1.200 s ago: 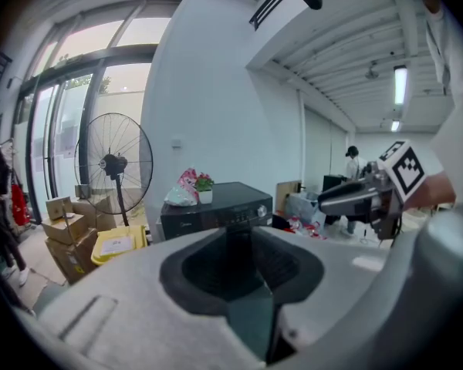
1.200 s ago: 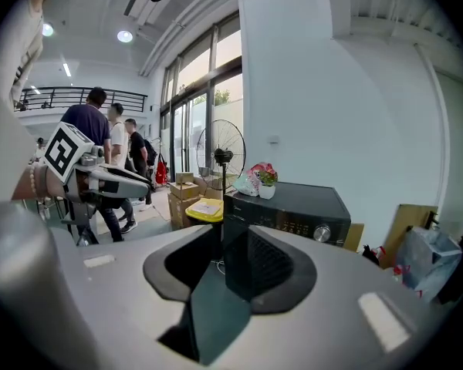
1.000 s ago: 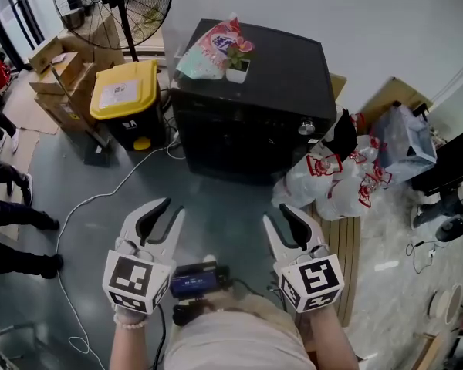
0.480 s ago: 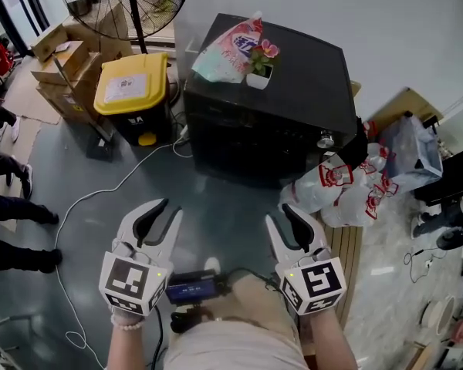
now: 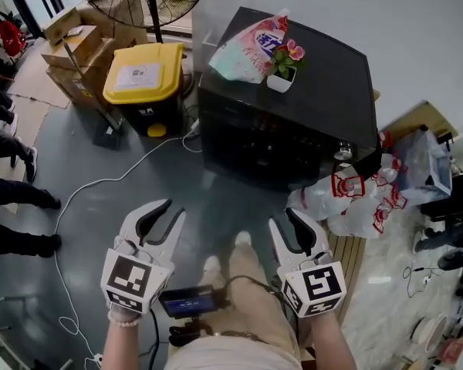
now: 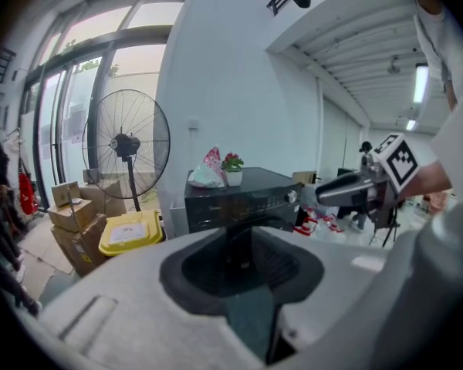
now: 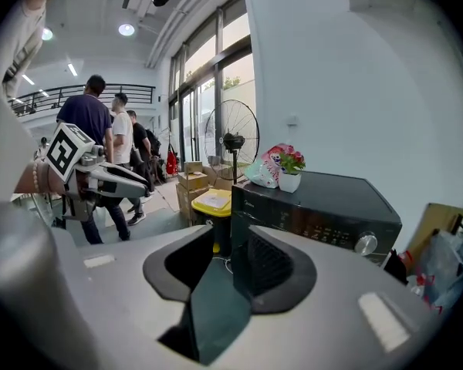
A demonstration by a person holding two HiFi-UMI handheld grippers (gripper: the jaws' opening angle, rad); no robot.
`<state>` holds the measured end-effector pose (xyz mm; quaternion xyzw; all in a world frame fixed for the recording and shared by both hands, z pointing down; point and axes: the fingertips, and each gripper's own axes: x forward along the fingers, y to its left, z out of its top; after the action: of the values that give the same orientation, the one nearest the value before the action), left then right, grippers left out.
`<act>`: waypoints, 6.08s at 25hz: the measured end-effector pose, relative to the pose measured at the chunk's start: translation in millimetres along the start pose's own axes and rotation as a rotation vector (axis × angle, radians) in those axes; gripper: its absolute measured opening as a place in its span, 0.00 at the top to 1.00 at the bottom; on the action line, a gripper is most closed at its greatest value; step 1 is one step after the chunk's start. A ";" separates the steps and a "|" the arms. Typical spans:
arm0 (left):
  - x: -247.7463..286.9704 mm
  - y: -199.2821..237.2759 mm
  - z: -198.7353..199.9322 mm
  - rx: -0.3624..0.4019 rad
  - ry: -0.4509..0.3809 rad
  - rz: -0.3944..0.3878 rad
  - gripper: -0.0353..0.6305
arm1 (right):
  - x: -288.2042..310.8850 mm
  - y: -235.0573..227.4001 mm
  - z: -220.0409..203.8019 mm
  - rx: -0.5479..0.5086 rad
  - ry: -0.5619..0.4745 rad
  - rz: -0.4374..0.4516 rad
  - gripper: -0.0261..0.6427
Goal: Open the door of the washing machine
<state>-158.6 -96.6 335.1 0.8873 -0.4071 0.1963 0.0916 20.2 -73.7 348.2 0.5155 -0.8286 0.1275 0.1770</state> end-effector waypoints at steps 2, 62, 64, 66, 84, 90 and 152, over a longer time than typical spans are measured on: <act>8.6 2.4 -5.7 0.009 0.018 0.003 0.80 | 8.1 -3.9 -5.0 -0.002 0.016 0.016 0.78; 340.4 71.9 -213.6 0.208 0.415 -0.096 0.69 | 158.2 -110.3 -134.5 -0.034 0.207 0.145 0.78; 349.6 70.8 -219.2 0.207 0.423 -0.095 0.69 | 156.8 -115.5 -139.7 -0.031 0.214 0.139 0.78; 355.0 70.0 -224.5 0.215 0.440 -0.100 0.69 | 156.3 -117.4 -144.5 -0.020 0.217 0.134 0.78; 379.3 68.8 -228.4 0.293 0.492 -0.151 0.74 | 168.2 -129.7 -156.6 0.007 0.236 0.139 0.78; 376.8 68.7 -229.6 0.314 0.506 -0.160 0.76 | 177.3 -128.9 -152.1 -0.009 0.226 0.144 0.78; 132.6 16.4 -139.9 0.022 0.233 -0.066 0.96 | 136.6 -31.1 -217.0 -0.823 0.545 0.313 0.69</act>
<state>-131.0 -153.2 518.0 0.8725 -0.3619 0.2993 0.1347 28.0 -112.4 603.5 0.2210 -0.8013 -0.0543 0.5533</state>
